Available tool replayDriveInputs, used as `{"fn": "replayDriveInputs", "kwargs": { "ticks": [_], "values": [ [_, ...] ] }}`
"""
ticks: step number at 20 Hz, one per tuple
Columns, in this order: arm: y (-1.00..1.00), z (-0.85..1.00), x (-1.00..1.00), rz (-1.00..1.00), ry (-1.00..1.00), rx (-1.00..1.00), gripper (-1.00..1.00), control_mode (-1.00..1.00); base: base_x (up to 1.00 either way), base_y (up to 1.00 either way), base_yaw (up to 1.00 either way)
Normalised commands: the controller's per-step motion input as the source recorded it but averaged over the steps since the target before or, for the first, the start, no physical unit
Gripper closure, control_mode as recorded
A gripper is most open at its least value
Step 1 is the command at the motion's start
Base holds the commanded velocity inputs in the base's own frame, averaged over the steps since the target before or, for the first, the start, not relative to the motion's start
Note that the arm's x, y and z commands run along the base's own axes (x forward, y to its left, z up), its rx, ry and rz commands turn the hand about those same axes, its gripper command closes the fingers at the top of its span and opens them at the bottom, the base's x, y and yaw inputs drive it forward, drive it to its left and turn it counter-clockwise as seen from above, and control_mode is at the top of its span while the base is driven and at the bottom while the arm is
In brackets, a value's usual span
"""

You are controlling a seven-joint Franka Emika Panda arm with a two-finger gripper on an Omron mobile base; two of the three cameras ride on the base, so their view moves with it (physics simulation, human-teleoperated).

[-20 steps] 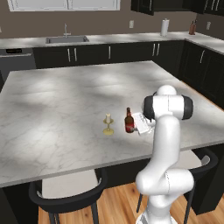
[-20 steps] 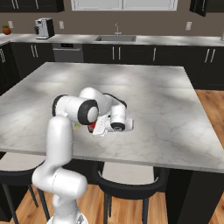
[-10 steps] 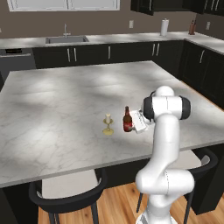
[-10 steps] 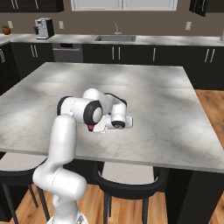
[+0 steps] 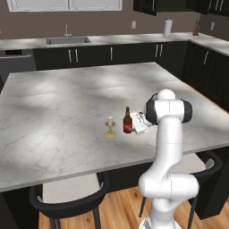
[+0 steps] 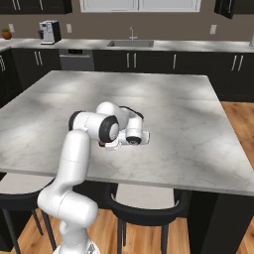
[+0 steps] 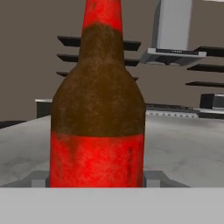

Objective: Get the candle and the beer from the cabinet and move them to the dining counter.

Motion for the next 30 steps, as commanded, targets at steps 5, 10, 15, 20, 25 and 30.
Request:
{"fn": "replayDriveInputs", "kwargs": {
  "ticks": [5,10,15,20,25,30],
  "values": [
    [0.12,-0.28,0.12,0.02,0.0,0.0,1.0,-1.0,0.0,0.0,0.0],
    [0.0,-0.23,0.15,0.01,0.0,0.0,-1.0,-1.0,0.0,0.0,0.0],
    [0.0,-0.18,0.13,0.01,0.0,0.0,-1.0,-1.0,0.0,0.0,0.0],
    [-0.01,-0.07,0.15,0.0,-0.02,0.0,-1.0,-1.0,0.0,0.0,0.0],
    [-0.03,-0.01,0.12,0.0,-0.03,0.0,-1.0,-1.0,0.0,0.0,0.0],
    [-0.06,0.0,0.05,0.0,0.0,0.0,-1.0,-1.0,0.0,0.0,0.0]
  ]
}}
